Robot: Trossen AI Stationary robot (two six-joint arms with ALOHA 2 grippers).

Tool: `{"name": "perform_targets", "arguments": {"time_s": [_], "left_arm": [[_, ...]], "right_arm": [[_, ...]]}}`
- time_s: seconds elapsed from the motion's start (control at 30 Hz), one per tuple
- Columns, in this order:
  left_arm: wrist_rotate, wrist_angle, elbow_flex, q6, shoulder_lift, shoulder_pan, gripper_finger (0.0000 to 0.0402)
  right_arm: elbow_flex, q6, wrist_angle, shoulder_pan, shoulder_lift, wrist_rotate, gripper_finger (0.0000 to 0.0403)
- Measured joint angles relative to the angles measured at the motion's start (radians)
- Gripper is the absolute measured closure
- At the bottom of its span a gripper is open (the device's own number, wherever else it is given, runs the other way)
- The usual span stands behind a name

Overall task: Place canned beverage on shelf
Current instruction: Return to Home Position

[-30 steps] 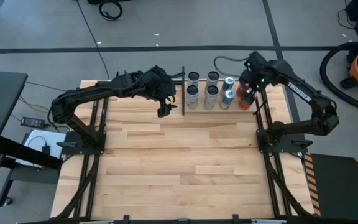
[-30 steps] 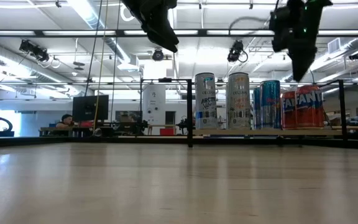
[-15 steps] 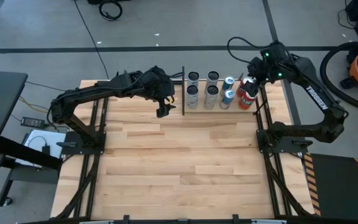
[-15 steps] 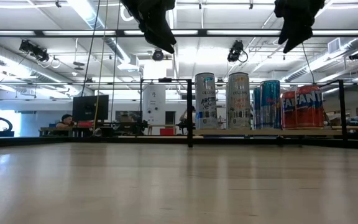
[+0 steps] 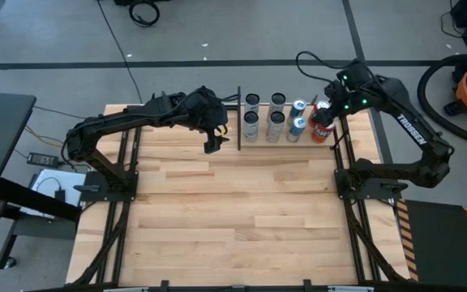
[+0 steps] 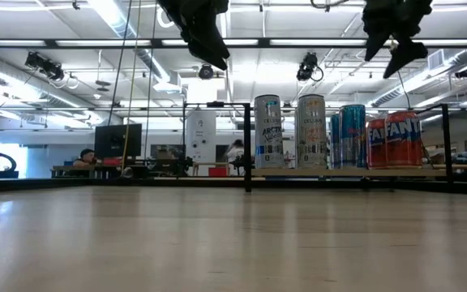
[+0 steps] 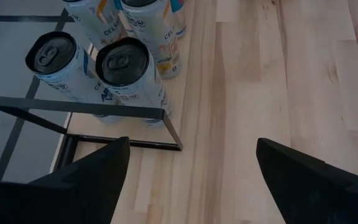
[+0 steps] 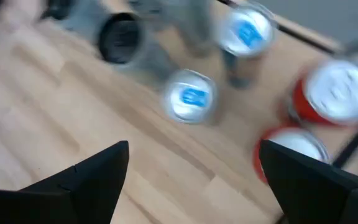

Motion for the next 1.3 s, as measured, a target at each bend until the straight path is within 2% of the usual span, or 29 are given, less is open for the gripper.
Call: {"name": "perform_targets", "arguments": {"time_s": [0.2, 0.43, 0.93, 1.3], "left_arm": [[0.0, 0.0, 0.0, 0.0, 0.0, 0.0, 0.0049], [0.0, -0.001, 0.0, 0.003, 0.0, 0.0, 0.0049], [0.0, -0.014, 0.0, 0.003, 0.0, 0.0, 0.0049], [0.0, -0.016, 0.0, 0.002, 0.0, 0.0, 0.0049]], "right_arm": [[-0.049, 0.339, -0.053, -0.001, 0.0, 0.19, 0.0039], [-0.114, 0.455, -0.059, -0.001, 0.0, 0.222, 0.0039], [-0.155, 0.467, -0.045, -0.001, 0.086, 0.32, 0.004], [-0.155, 0.432, -0.048, -0.004, 0.169, 0.349, 0.004]]}}
